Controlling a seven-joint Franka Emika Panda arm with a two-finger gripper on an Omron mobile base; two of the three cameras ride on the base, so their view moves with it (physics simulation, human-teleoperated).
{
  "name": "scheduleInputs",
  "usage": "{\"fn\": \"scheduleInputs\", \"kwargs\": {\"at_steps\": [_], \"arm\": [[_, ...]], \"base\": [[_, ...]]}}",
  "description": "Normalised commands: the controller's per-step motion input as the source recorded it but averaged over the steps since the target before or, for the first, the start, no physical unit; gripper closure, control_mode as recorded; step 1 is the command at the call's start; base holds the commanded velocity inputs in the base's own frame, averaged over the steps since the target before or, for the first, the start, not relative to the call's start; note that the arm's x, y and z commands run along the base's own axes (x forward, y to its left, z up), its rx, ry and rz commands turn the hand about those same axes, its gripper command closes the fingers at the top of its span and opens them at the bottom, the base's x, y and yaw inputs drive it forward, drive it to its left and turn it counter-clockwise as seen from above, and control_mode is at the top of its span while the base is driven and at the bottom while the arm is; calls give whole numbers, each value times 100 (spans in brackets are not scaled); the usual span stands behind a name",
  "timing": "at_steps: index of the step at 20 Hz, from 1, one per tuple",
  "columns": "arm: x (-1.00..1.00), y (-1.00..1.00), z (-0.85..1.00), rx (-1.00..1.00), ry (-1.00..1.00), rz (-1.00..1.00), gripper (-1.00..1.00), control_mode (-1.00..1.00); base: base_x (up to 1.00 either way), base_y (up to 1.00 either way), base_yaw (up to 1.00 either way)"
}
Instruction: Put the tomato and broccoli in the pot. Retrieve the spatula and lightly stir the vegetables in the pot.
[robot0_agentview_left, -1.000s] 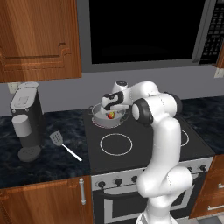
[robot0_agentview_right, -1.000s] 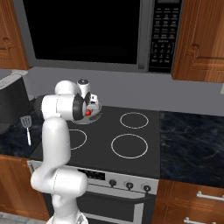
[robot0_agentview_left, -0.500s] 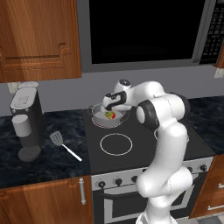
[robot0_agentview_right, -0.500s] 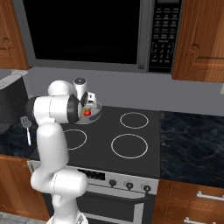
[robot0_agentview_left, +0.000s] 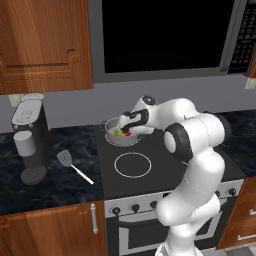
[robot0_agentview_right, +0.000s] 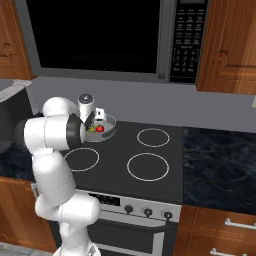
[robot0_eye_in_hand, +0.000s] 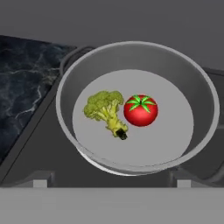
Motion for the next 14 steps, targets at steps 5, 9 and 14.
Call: {"fn": "scheduleInputs", "kwargs": {"at_steps": [5,9,14], "arm": [[-53,4,35,1,-4,6,-100,-100],[-52,0,42,0,0,7,-100,-100],[-46,13,37,0,2,8,-100,-100]], "base": [[0,0,0],[0,0,0],[0,0,0]]}}
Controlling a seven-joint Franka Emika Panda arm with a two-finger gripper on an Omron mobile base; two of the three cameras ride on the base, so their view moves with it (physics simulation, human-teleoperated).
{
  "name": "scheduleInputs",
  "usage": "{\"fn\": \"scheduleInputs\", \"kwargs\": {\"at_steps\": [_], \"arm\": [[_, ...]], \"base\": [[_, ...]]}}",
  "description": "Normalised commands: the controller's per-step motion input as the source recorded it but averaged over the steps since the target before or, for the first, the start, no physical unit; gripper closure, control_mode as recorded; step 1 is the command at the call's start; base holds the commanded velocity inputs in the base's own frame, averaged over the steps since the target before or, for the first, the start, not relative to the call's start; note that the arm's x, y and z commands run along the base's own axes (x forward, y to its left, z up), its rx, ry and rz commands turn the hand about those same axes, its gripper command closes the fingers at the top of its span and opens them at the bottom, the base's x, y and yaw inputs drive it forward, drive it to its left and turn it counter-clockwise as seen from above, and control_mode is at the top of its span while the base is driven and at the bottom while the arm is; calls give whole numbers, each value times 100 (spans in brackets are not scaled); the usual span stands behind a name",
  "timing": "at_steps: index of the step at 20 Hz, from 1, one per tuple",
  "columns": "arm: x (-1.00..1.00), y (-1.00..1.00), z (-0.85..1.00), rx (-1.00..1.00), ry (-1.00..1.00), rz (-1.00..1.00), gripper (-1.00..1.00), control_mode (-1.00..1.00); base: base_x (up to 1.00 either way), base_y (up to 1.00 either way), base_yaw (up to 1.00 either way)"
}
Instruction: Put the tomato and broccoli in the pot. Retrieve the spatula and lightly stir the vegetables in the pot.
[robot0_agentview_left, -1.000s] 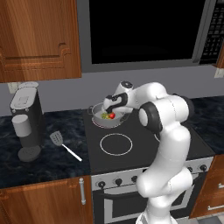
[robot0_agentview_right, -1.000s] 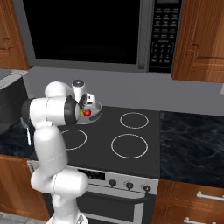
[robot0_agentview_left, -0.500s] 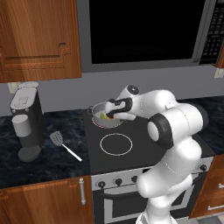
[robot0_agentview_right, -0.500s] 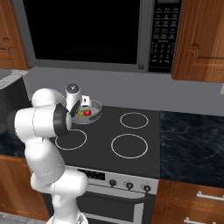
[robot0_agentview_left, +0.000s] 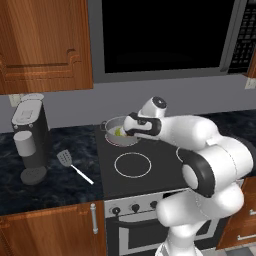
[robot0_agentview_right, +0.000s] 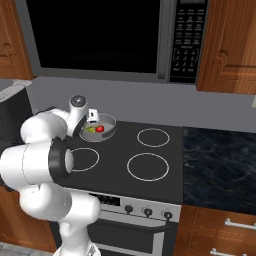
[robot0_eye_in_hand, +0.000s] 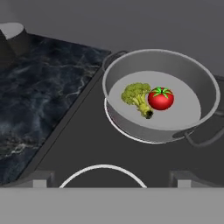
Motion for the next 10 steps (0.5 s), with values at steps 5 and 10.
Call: {"fn": "scheduleInputs", "kwargs": {"at_steps": [5,10], "arm": [[-55,38,20,0,16,8,-100,-100],[-67,52,13,0,12,2,-100,-100]], "base": [[0,0,0],[0,0,0]]}}
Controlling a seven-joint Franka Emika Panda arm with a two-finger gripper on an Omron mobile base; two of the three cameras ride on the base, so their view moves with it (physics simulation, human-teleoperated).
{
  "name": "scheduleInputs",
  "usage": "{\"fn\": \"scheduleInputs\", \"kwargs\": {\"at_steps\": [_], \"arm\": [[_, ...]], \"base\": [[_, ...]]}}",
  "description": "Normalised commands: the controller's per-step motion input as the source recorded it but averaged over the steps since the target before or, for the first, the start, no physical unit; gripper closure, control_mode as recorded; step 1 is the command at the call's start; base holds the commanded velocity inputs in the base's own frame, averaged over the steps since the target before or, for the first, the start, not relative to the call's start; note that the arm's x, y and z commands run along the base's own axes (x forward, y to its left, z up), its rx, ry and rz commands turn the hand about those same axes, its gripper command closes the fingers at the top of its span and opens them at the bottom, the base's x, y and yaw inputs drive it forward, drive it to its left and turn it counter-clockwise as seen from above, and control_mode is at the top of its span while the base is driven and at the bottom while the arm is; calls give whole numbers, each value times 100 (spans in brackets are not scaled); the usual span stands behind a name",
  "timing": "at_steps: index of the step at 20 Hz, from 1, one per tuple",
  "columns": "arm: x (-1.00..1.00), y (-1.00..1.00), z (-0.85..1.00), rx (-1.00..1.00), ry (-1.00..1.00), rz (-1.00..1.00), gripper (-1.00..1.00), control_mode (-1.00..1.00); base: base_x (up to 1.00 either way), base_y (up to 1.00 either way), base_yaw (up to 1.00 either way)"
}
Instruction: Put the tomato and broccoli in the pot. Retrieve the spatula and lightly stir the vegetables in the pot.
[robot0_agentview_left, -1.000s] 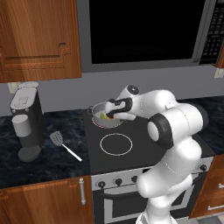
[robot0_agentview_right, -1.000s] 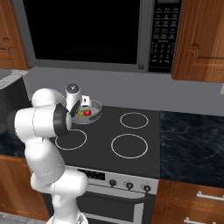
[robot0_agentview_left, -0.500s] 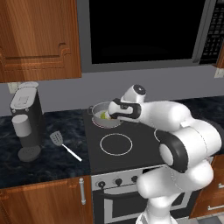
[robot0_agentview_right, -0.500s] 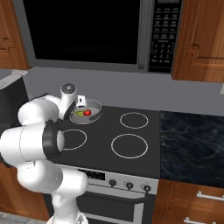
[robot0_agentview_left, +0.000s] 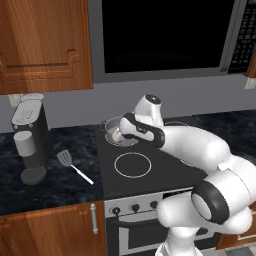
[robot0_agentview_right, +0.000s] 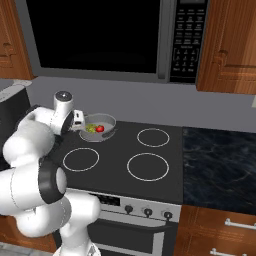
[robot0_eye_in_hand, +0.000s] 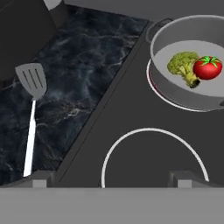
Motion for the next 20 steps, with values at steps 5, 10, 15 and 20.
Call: {"fn": "scheduleInputs", "kwargs": {"at_steps": [5,10,15,20], "arm": [[-65,66,15,-2,10,0,-100,-100],[-60,73,4,-5,14,0,-100,-100],[-48,57,0,-3,12,1,-100,-100],[-3,19,-18,-2,8,0,-100,-100]], "base": [[0,0,0],[0,0,0],[0,0,0],[0,0,0]]}}
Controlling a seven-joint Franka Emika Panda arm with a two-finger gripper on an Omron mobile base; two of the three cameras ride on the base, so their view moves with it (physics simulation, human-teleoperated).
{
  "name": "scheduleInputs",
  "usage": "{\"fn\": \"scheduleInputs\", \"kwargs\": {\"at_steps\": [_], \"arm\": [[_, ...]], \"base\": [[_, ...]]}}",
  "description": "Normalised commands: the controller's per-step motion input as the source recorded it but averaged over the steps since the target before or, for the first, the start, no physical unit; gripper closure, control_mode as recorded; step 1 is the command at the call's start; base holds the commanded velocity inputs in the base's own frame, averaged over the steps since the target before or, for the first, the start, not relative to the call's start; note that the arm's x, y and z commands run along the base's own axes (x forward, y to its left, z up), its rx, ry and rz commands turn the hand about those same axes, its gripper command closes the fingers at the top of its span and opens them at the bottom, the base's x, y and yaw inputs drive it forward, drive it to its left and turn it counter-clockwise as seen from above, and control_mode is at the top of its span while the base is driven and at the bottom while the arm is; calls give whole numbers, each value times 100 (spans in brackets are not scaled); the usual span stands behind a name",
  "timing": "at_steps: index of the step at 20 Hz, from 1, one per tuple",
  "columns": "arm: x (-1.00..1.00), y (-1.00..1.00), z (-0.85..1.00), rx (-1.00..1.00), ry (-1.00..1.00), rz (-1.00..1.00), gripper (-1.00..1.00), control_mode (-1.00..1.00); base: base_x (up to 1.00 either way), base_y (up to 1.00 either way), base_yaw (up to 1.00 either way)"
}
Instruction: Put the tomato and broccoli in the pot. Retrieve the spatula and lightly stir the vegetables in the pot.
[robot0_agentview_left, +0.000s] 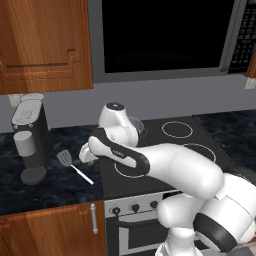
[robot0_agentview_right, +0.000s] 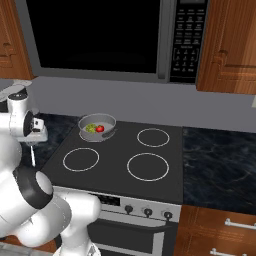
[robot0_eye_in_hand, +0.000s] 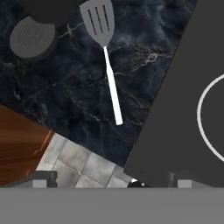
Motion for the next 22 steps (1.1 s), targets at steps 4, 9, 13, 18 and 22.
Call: {"fn": "scheduleInputs", "kwargs": {"at_steps": [4,9,13,18,22], "arm": [[3,0,-28,0,0,0,-100,-100],[8,2,-40,0,0,1,-100,-100],[13,12,-46,0,0,1,-100,-100],[24,20,-40,-1,0,0,-100,-100],[34,24,-42,-3,0,0,-100,-100]], "base": [[0,0,0],[0,0,0],[0,0,0],[0,0,0],[0,0,0]]}}
